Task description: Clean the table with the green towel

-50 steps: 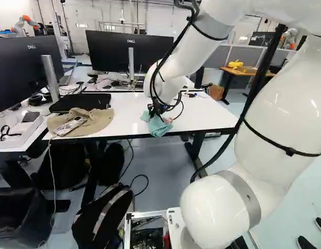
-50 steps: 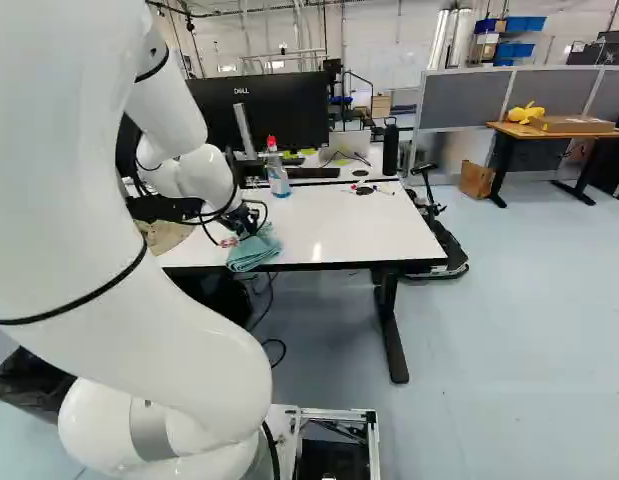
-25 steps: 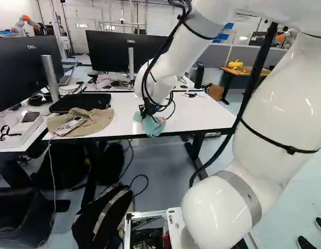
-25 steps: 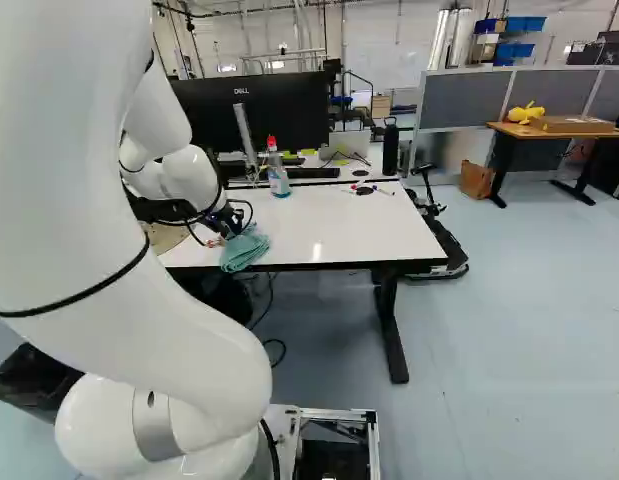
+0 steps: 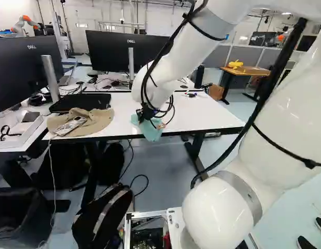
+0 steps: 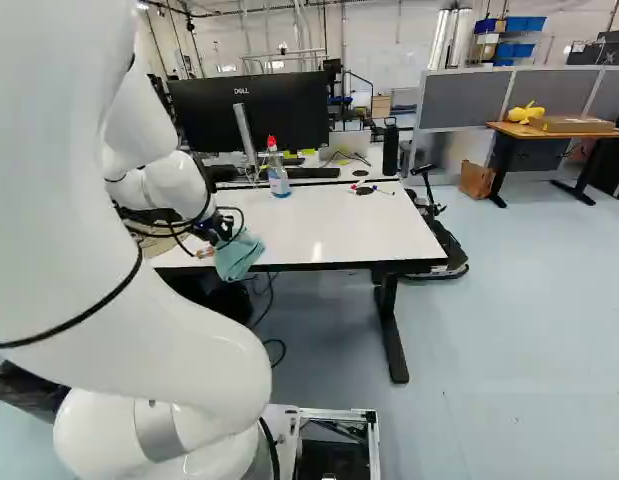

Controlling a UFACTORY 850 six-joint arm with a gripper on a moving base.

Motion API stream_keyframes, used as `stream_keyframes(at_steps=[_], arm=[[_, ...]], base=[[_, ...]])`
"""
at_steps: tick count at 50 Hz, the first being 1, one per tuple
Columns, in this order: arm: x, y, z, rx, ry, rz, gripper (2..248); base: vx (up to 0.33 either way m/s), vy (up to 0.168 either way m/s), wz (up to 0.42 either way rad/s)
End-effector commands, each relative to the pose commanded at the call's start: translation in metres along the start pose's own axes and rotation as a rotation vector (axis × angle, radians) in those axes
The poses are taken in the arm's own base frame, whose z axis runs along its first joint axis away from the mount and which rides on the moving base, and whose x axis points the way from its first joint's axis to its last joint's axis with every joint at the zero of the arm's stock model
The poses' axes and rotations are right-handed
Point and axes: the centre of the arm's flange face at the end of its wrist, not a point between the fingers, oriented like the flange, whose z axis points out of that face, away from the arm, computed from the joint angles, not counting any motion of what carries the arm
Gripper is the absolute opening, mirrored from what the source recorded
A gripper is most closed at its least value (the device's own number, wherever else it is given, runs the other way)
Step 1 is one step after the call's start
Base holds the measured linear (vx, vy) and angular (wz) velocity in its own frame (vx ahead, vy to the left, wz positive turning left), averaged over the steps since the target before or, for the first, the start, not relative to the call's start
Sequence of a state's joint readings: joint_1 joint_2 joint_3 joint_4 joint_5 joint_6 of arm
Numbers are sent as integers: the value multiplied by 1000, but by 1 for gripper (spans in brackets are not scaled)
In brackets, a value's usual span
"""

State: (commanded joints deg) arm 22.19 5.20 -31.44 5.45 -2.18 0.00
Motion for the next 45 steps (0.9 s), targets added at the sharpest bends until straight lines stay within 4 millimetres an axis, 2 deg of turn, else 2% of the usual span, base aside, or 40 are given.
stream_keyframes(at_steps=[25,45], arm=[[-37,27,-23,-37,13,55,41],[-50,55,-32,-86,24,126,41]], base=[[0,0,0],[0,0,0]])
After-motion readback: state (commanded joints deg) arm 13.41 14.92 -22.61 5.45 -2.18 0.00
